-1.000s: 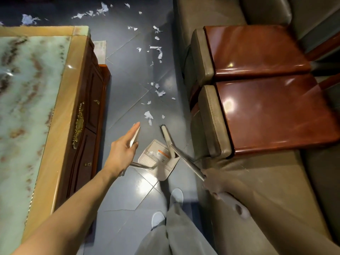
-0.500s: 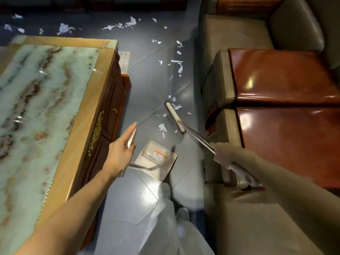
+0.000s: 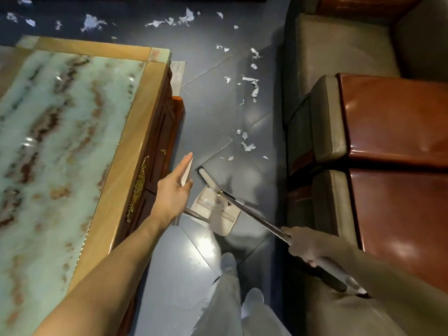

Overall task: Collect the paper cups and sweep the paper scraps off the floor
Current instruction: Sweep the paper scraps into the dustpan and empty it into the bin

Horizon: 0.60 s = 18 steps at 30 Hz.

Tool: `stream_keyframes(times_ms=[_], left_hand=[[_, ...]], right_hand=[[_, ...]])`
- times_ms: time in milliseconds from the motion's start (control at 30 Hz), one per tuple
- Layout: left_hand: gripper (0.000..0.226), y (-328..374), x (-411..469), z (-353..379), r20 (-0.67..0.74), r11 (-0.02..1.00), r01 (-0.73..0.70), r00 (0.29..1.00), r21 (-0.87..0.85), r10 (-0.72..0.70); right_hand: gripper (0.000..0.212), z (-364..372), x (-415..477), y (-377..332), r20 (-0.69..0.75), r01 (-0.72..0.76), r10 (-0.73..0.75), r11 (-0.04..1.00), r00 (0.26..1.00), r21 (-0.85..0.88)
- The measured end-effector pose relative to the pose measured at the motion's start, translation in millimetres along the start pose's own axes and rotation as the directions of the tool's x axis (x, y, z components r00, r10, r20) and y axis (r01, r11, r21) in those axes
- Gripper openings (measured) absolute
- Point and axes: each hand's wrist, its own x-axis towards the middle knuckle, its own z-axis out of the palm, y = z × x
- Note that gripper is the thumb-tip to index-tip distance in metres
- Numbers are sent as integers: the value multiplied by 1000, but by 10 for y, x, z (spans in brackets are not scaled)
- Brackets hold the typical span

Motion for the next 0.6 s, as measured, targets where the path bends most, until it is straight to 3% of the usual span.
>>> stream_keyframes(times_ms=[167, 300, 433, 600], left_hand=[[71, -8, 164, -46, 72, 1000, 1, 997, -22, 0], [69, 8, 347, -52, 53, 999, 32, 998, -18, -31], [68, 98, 612, -72, 45, 999, 46, 998, 8, -46], [66, 244, 1039, -53, 45, 999, 46, 998, 27, -47]], right_hand=[[67, -338, -339, 202, 39, -1, 3, 999, 999, -36], [70, -634, -347, 308, -65, 0, -6, 997, 998, -81], [67, -999, -107, 309, -157, -7, 22, 995, 987, 95], [56, -1711, 478, 188, -258, -58, 60, 998, 964, 16]])
